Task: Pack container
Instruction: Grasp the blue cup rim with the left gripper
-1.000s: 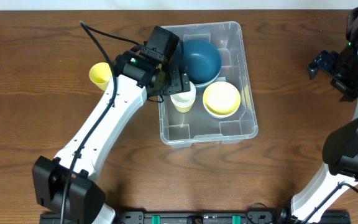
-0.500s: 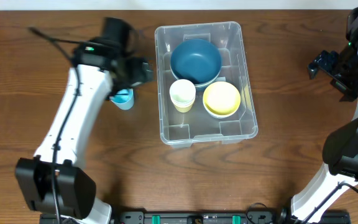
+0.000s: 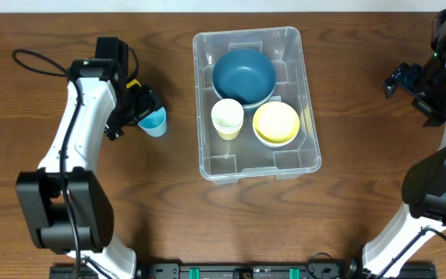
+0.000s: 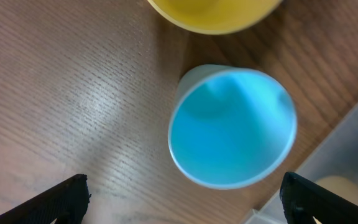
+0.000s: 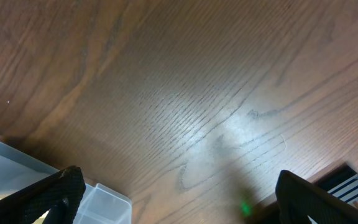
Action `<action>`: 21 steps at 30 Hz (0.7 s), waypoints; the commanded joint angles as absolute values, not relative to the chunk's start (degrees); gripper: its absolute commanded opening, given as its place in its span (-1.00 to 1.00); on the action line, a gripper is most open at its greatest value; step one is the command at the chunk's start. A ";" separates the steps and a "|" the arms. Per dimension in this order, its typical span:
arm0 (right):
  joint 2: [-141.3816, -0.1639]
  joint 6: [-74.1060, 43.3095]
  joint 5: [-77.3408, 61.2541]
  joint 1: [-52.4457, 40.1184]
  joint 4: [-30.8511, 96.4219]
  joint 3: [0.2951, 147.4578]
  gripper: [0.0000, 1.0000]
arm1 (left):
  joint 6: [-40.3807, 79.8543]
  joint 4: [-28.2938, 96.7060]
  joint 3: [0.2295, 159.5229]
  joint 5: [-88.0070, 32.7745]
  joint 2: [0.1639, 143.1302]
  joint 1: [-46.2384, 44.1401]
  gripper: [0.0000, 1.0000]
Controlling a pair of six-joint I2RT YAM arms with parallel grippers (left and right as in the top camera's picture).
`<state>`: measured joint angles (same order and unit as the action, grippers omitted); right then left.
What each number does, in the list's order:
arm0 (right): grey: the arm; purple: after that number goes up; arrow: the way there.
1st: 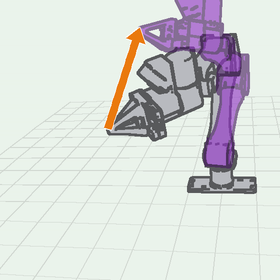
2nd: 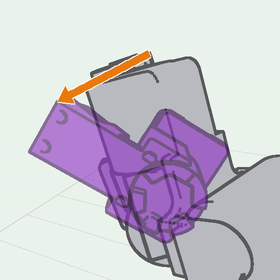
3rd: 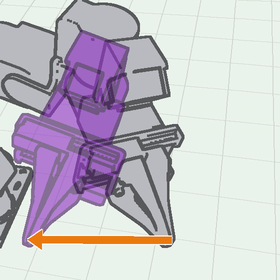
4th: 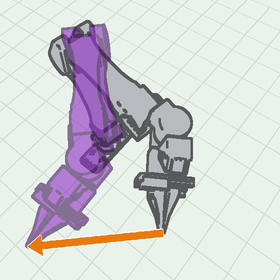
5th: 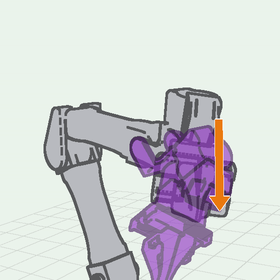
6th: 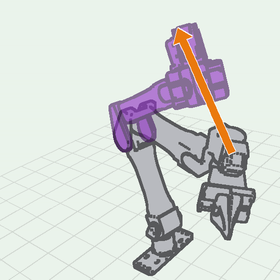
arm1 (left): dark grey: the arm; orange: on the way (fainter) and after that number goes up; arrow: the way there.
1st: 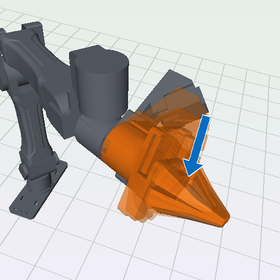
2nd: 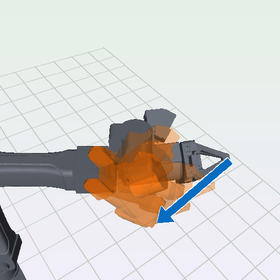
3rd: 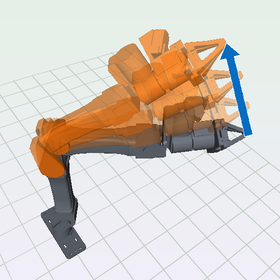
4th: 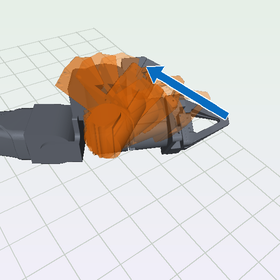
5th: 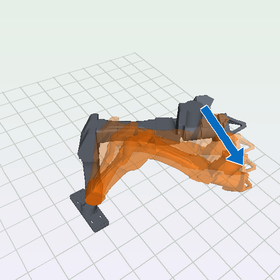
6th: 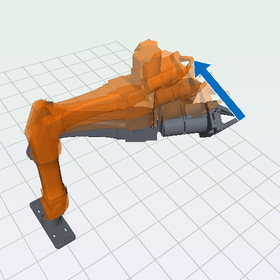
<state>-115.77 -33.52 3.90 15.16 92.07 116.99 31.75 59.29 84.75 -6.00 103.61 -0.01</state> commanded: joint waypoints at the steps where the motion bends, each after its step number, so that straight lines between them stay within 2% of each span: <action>1: -115.09 -34.26 4.51 15.46 92.12 117.14 0.98 | 32.42 59.16 84.53 -5.34 105.62 0.21 0.96; 11: -115.09 -34.26 4.49 15.46 92.12 117.14 0.98 | 32.45 58.61 84.53 -5.37 112.68 0.21 0.99; 12: -115.09 -34.26 4.49 15.49 92.12 117.14 0.98 | 32.45 58.59 84.53 -5.39 112.81 0.21 0.93; 13: -115.09 -34.26 4.51 15.46 92.12 117.14 0.99 | 32.45 58.37 84.53 -5.37 112.95 0.21 0.79; 15: -115.09 -34.26 4.51 15.49 92.12 117.14 0.99 | 32.45 57.95 84.53 -5.37 112.95 0.21 0.26; 19: -115.09 -34.26 4.49 15.46 92.12 117.14 0.98 | 32.45 57.78 84.53 -5.39 112.95 0.21 -0.63; 20: -115.09 -34.26 4.49 15.46 92.12 117.14 0.98 | 32.45 57.82 84.53 -5.39 112.95 0.21 -0.80; 21: -115.09 -34.26 4.51 15.46 92.12 117.14 0.98 | 32.45 57.98 84.55 -5.41 112.95 0.21 -0.88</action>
<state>-115.77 -33.52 3.90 15.16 92.07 116.99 32.64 57.63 84.75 -6.00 112.95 -0.01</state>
